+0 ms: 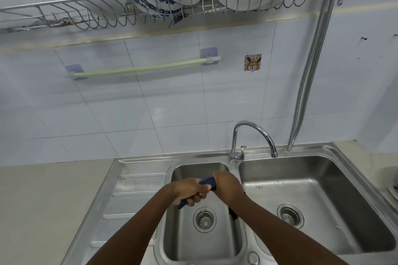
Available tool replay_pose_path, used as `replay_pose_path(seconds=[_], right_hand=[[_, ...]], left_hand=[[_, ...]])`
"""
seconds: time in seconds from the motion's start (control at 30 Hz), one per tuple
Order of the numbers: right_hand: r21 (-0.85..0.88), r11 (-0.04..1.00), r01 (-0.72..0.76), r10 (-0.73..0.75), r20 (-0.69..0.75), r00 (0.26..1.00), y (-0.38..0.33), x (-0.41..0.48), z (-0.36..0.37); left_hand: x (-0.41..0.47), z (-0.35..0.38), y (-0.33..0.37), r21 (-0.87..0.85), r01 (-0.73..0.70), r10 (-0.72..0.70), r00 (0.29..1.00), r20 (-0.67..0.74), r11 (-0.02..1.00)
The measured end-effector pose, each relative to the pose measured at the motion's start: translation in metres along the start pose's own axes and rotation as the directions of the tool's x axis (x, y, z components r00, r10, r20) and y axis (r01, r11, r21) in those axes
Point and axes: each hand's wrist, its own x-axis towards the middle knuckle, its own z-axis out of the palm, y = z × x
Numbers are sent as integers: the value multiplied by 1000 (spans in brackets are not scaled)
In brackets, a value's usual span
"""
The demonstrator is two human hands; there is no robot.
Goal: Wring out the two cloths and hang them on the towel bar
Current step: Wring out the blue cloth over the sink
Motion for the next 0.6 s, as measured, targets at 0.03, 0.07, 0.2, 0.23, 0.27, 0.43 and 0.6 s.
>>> replay_pose_path(seconds=[0.03,0.07,0.2,0.23,0.27,0.43,0.6], right_hand=[[-73,997,-32,35,31,999,-7,-3,-10],[-139,989,-51,61,71,996,-9,-3,-13],[-223,974,-43,91,208,974,-14,1,-17],[-217,976,-33,84,233,969,-15,1,-18],[-199,980,-24,75,252,965,-14,2,-17],[-110,993,-50,87,358,930,-15,4,-24],[-153,987,40,1,257,966,-13,2,-31]], left_hand=[[0,0,0,203,-17,28,998,-52,979],[1,0,-1,408,-47,93,991,-93,912],[10,4,-6,791,-106,305,946,-105,603],[15,3,-12,826,-73,330,934,-141,559],[19,2,-16,852,-39,350,921,-172,522],[30,1,-24,860,44,366,893,-262,508],[29,-6,-20,766,-87,346,920,-183,637]])
